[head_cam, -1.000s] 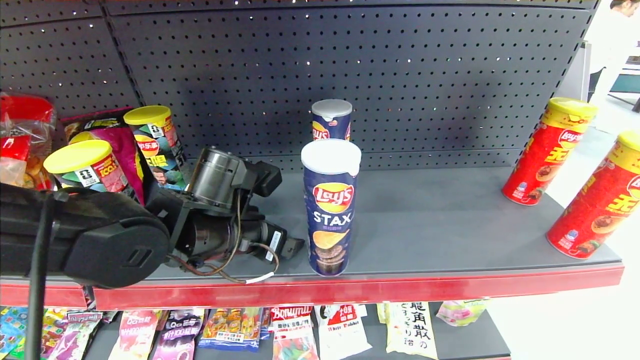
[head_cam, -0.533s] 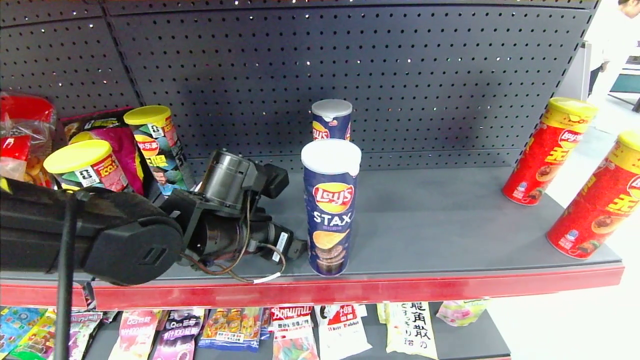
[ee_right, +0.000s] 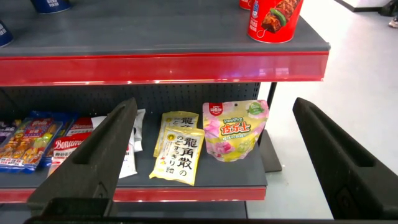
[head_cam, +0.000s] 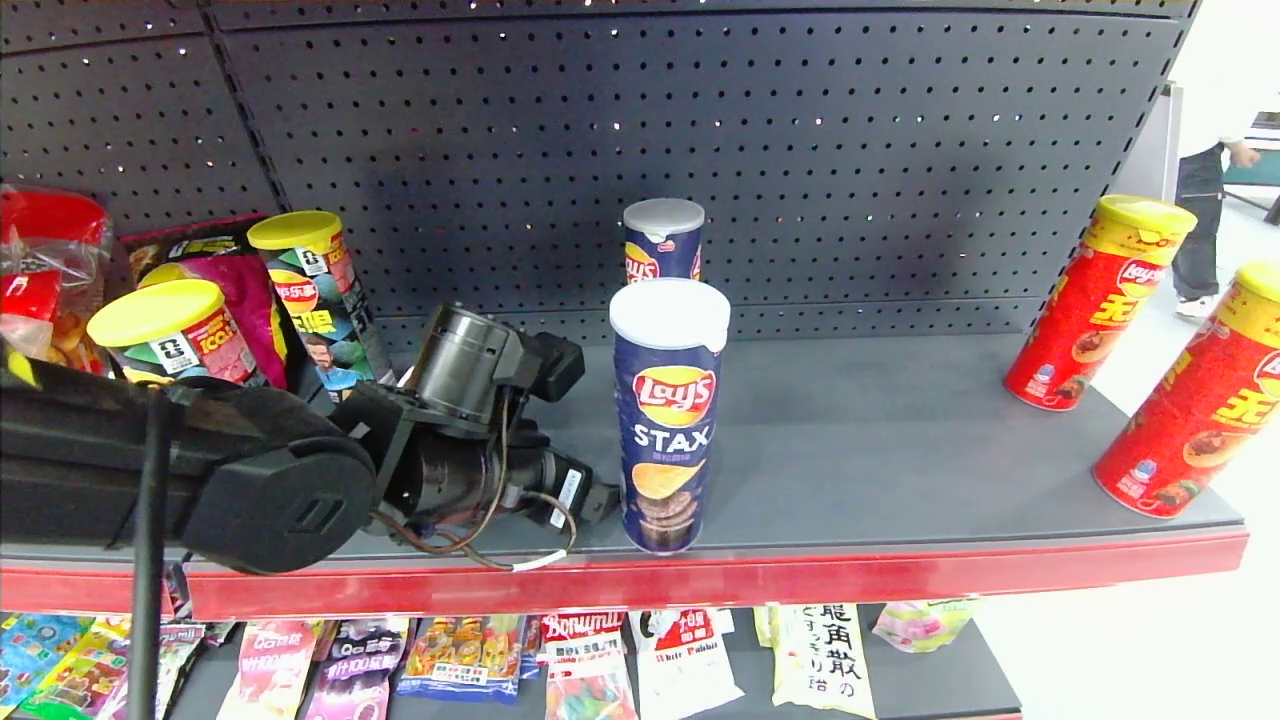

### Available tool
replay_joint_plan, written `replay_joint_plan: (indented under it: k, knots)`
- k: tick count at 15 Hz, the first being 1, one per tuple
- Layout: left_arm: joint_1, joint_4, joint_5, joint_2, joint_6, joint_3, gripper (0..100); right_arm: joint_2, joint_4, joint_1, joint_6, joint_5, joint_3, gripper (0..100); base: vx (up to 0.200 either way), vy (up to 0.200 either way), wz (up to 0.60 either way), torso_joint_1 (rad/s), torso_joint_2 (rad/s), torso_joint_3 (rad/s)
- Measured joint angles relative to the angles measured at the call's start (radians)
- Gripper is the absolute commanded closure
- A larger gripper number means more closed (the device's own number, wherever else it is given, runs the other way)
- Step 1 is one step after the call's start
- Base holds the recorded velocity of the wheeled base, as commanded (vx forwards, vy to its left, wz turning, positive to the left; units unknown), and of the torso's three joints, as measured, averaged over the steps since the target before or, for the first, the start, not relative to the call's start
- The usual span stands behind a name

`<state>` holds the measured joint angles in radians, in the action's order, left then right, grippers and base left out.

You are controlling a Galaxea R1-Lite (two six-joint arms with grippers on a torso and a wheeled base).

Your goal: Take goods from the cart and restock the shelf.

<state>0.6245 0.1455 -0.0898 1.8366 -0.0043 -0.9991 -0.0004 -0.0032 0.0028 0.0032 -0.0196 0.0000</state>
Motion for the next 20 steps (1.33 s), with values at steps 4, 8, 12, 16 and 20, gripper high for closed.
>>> replay_joint_plan:
  k: [4,8,12,16,20]
  knots:
    - [-0.007,-0.001,-0.007,-0.025,-0.003,0.014,0,0.0,0.0,0.0,0.0,0.0,0.0,0,0.0,0.0,0.0,0.0,0.0,0.0]
    - [-0.04,-0.006,-0.01,-0.124,0.007,0.018,0,0.0,0.0,0.0,0.0,0.0,0.0,0,0.0,0.0,0.0,0.0,0.0,0.0]
    - [-0.072,-0.01,0.001,-0.297,0.073,0.002,0,0.0,0.0,-0.001,0.0,0.0,0.0,0,0.0,0.0,0.0,0.0,0.0,0.0]
    - [-0.083,-0.019,0.064,-0.459,0.086,-0.005,0,0.0,0.0,0.0,0.0,0.0,0.0,0,0.0,0.0,0.0,0.0,0.0,0.0]
    - [-0.09,-0.144,0.101,-0.657,0.087,0.032,0,0.0,0.0,0.0,0.0,0.0,0.0,0,0.0,0.0,0.0,0.0,0.0,0.0]
